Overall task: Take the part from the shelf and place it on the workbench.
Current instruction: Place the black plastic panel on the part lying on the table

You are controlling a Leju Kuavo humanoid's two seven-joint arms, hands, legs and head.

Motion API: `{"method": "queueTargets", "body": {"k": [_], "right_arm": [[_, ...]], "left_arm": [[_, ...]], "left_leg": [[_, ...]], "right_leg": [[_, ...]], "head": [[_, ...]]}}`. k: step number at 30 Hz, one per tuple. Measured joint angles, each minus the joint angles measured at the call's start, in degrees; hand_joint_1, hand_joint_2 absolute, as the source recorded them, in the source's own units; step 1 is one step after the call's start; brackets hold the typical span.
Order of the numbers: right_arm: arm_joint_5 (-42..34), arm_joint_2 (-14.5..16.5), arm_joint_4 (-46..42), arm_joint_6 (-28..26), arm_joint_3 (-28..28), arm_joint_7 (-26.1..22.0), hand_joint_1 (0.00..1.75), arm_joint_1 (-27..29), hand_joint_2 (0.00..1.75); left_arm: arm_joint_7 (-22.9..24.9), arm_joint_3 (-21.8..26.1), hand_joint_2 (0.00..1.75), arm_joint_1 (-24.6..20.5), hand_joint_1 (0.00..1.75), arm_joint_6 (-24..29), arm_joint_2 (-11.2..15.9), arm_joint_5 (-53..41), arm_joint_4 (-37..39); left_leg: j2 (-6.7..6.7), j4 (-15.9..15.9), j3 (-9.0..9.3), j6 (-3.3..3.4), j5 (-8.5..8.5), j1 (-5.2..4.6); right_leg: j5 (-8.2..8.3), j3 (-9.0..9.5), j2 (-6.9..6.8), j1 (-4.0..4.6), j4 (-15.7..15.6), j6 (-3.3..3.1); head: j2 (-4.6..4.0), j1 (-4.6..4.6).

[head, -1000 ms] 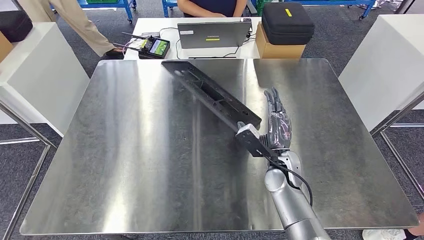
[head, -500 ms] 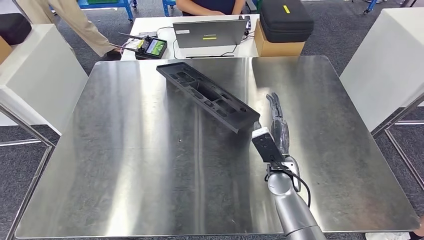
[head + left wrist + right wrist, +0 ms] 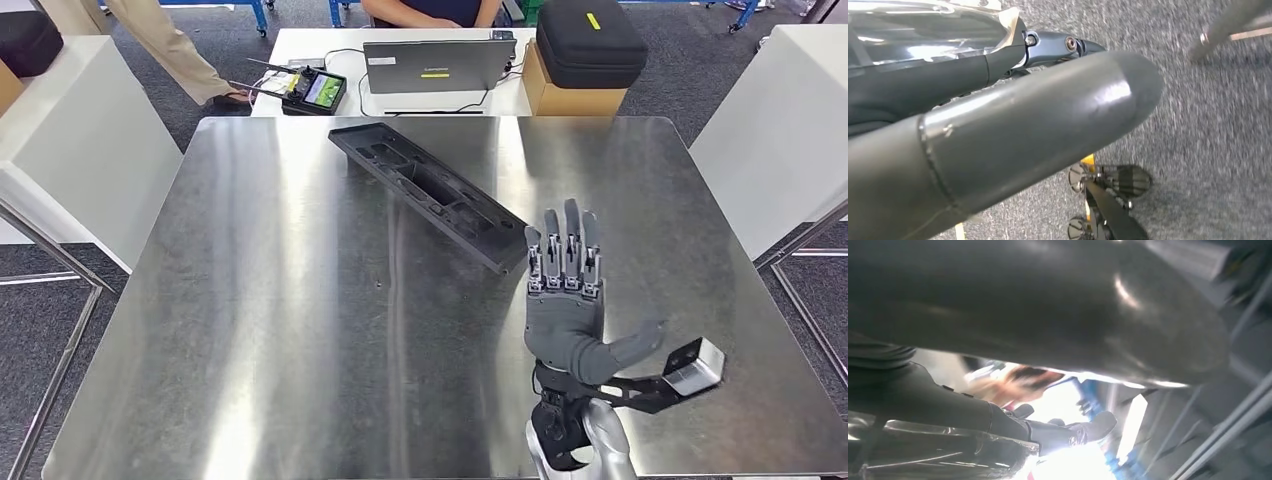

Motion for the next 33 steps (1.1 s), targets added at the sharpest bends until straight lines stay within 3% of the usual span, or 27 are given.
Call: {"method": "queueTargets", "body": {"k": [2, 3, 6, 7, 8, 9, 11, 12, 14, 17, 18, 20, 22, 23, 24, 26, 28, 29, 31, 33], "right_arm": [[-1.07, 0.15, -3.87, 1.08, 0.40, -0.43, 0.00, 1.62, 0.00], [-1.48, 0.25, -5.49, 1.48, 0.45, -0.69, 0.00, 2.27, 0.00], [-2.58, 0.53, -9.52, 2.61, 0.14, -1.36, 0.00, 4.19, 0.00], [-3.00, 0.66, -10.45, 2.85, -0.09, -1.40, 0.00, 4.77, 0.00], [-3.42, 0.80, -11.10, 3.03, -0.31, -1.37, 0.00, 5.23, 0.00], [-3.88, 1.01, -11.60, 3.23, -0.56, -1.25, 0.00, 5.55, 0.00], [-4.65, 1.46, -12.14, 3.64, -0.93, -0.77, 0.00, 5.77, 0.00], [-4.95, 1.74, -12.25, 3.86, -1.05, -0.48, 0.00, 5.81, 0.00], [-5.35, 2.32, -12.29, 4.29, -1.25, -0.04, 0.00, 5.85, 0.00], [-5.82, 3.19, -12.13, 4.58, -1.66, 0.52, 0.00, 5.84, 0.00], [-5.95, 3.47, -12.02, 4.60, -1.78, 0.71, 0.00, 5.83, 0.00], [-6.12, 3.99, -11.80, 4.63, -1.97, 0.98, 0.00, 5.82, 0.00], [-6.36, 4.36, -11.52, 4.65, -2.30, 1.33, 0.00, 5.82, 0.00], [-6.51, 4.53, -11.35, 4.65, -2.50, 1.59, 0.00, 5.81, 0.00], [-6.67, 4.73, -11.16, 4.65, -2.69, 1.87, 0.00, 5.80, 0.00], [-6.90, 5.15, -10.86, 4.64, -3.02, 2.25, 0.00, 5.75, 0.00], [-7.08, 5.57, -10.68, 4.65, -3.33, 2.43, 0.00, 5.61, 0.00], [-7.12, 5.73, -10.61, 4.65, -3.45, 2.52, 0.00, 5.51, 0.00], [-7.16, 5.97, -10.47, 4.66, -3.71, 2.68, 0.00, 5.39, 0.00], [-7.19, 6.09, -10.32, 4.68, -4.04, 2.92, 0.00, 5.35, 0.00]], "left_arm": [[0.45, 0.25, 0.00, -0.04, 0.00, 0.42, 0.00, 0.60, 0.00], [0.73, 0.35, 0.00, -0.09, 0.00, 0.62, -0.02, 0.92, 0.00], [1.53, 1.04, 0.00, -0.21, 0.00, 1.46, -0.07, 1.94, 0.00], [1.70, 1.37, 0.00, -0.22, 0.00, 1.79, -0.09, 2.31, 0.00], [1.80, 1.67, 0.00, -0.22, 0.00, 2.09, -0.11, 2.61, 0.00], [1.86, 1.93, 0.00, -0.22, 0.00, 2.38, -0.17, 2.93, 0.00], [1.89, 2.46, 0.00, -0.24, 0.00, 2.93, -0.33, 3.53, 0.01], [1.90, 2.75, 0.00, -0.25, 0.00, 3.22, -0.45, 3.82, 0.01], [1.87, 3.23, 0.00, -0.29, 0.00, 3.72, -0.65, 4.31, 0.00], [1.83, 3.93, 0.00, -0.29, 0.00, 4.34, -0.89, 4.87, 0.01], [1.82, 4.17, 0.00, -0.28, 0.00, 4.52, -0.96, 4.95, 0.01], [1.81, 4.51, 0.00, -0.27, 0.00, 4.83, -1.07, 5.14, 0.02], [1.81, 4.63, 0.00, -0.28, 0.00, 5.22, -1.17, 5.45, 0.02], [1.81, 4.67, 0.00, -0.28, 0.00, 5.42, -1.27, 5.62, 0.02], [1.81, 4.71, 0.00, -0.29, 0.00, 5.58, -1.39, 5.76, 0.02], [1.81, 4.88, 0.00, -0.43, 0.00, 5.78, -1.58, 5.94, 0.02], [1.81, 5.08, 0.00, -0.65, 0.00, 5.84, -1.75, 5.97, 0.03], [1.80, 5.20, 0.00, -0.74, 0.00, 5.86, -1.84, 5.97, 0.03], [1.79, 5.45, 0.00, -0.80, 0.00, 5.90, -1.93, 5.97, 0.03], [1.78, 5.59, 0.00, -0.92, 0.00, 5.90, -2.00, 6.00, 0.02]], "left_leg": [[0.18, -0.53, 0.36, 1.23, 0.33, 0.03], [0.31, -0.84, 0.54, 1.63, 0.62, 0.16], [0.41, -1.07, 0.56, 2.16, 0.89, 0.10], [0.40, -1.06, 0.48, 2.24, 0.94, 0.00], [0.39, -1.05, 0.39, 2.31, 1.01, -0.10], [0.37, -1.05, 0.31, 2.36, 1.09, -0.20], [0.33, -1.01, 0.21, 2.24, 1.31, -0.37], [0.32, -0.98, 0.16, 2.05, 1.47, -0.47], [0.31, -0.86, 0.08, 1.52, 1.81, -0.62], [0.23, -0.23, -0.46, 0.61, 1.58, -0.44], [0.22, 1.00, -1.06, 0.25, 0.15, -0.25], [0.24, 6.09, -2.84, -0.59, -4.66, 0.25], [0.28, 12.30, -4.20, -1.45, -8.46, 0.83], [0.30, 13.64, -3.96, -1.78, -8.82, 1.12], [0.32, 12.97, -2.72, -2.05, -8.14, 1.43], [0.35, 6.01, 2.28, -2.42, -5.63, 2.02], [0.05, 0.47, 5.76, -2.11, -4.08, 1.95], [-0.13, -0.43, 6.08, -1.76, -4.03, 1.71], [-0.30, -0.47, 5.43, -0.64, -3.28, 1.28], [-0.07, -0.87, 4.44, 0.64, -2.20, 1.11]], "right_leg": [[-0.60, -0.10, 0.03, -0.24, 0.54, 0.83], [-1.74, -0.68, 0.06, -0.14, 2.18, 0.74], [-6.98, -4.87, 0.11, 0.04, 12.49, -0.18], [-7.82, -5.89, 0.12, 0.13, 15.10, -0.14], [-7.75, -5.98, 0.12, 0.24, 15.80, 0.10], [-6.84, -4.90, 0.13, 0.34, 14.23, 0.48], [-4.28, -0.22, 0.12, 0.42, 6.34, 0.95], [-3.09, 1.92, 0.15, 0.55, 2.85, 0.85], [-2.02, 3.44, 0.23, 0.84, -0.47, 0.21], [-1.09, 2.64, 0.20, 0.38, -0.79, -1.14], [-0.69, 2.44, 0.12, 0.15, -0.90, -1.76], [0.12, 1.82, -0.05, 0.16, -0.91, -2.65], [0.83, 0.86, -0.19, 0.35, -0.75, -2.85], [1.12, 0.37, -0.23, 0.39, -0.61, -2.76], [1.38, -0.10, -0.25, 0.38, -0.41, -2.63], [1.77, -0.85, -0.28, 0.30, 0.10, -2.29], [2.22, -1.35, -0.31, 0.36, 0.44, -1.65], [2.49, -1.51, -0.32, 0.43, 0.50, -1.25], [3.12, -1.95, -0.29, 0.44, 0.36, -0.26], [2.08, -3.01, -0.21, 0.39, 1.47, 0.15]], "head": [[0.00, -0.02], [0.00, 0.13], [0.00, 0.49], [0.00, 0.50], [0.00, 0.51], [0.00, 0.52], [0.00, 0.52], [0.00, 0.49], [0.00, 0.45], [0.00, 0.41], [0.00, 0.34], [0.00, 0.21], [0.00, 0.16], [0.00, 0.15], [0.00, 0.14], [0.00, 0.13], [0.00, 0.21], [0.00, 0.26], [0.00, 0.42], [0.00, 0.52]]}}
